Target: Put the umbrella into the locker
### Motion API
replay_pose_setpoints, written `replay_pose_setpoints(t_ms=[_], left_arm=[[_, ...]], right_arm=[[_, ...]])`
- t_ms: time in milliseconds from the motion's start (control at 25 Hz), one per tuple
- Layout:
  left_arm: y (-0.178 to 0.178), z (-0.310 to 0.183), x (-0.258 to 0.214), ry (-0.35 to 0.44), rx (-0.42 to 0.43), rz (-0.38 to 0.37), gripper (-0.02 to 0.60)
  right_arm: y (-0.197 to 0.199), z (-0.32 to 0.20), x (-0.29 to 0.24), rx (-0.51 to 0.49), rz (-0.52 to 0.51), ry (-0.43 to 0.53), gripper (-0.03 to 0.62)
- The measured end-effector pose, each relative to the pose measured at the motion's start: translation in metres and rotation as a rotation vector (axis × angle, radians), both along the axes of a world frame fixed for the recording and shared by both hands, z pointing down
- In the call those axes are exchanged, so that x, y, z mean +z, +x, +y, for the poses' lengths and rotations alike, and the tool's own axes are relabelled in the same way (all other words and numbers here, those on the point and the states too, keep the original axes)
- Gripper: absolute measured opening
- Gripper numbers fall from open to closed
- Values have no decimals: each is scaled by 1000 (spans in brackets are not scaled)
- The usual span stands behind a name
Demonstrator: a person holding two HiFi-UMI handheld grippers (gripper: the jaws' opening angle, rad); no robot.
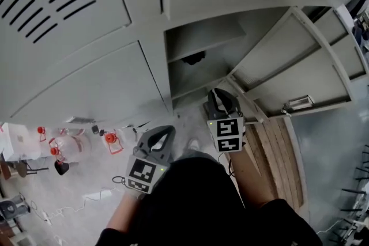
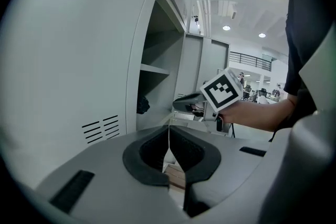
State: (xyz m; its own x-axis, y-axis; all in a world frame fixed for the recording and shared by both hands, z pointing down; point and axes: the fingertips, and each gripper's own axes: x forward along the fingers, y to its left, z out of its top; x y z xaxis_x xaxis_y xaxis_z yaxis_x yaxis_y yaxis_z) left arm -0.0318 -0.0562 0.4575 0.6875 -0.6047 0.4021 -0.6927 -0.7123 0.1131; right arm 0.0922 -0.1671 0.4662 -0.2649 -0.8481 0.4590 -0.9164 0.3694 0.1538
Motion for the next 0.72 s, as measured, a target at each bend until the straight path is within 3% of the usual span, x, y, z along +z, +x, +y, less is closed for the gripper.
replay_pose_setpoints(t_ms=[400, 560, 720], left_arm=[[19, 0, -5, 11, 128, 61, 11], [24, -3, -15, -45, 106, 115, 10], [26, -6, -16, -49, 121, 131, 10]], right_arm=[[-1, 56, -32, -45, -200, 52, 34], [-1, 71, -45, -62, -236, 89, 17], [-3, 79, -46, -78, -267, 100, 15]])
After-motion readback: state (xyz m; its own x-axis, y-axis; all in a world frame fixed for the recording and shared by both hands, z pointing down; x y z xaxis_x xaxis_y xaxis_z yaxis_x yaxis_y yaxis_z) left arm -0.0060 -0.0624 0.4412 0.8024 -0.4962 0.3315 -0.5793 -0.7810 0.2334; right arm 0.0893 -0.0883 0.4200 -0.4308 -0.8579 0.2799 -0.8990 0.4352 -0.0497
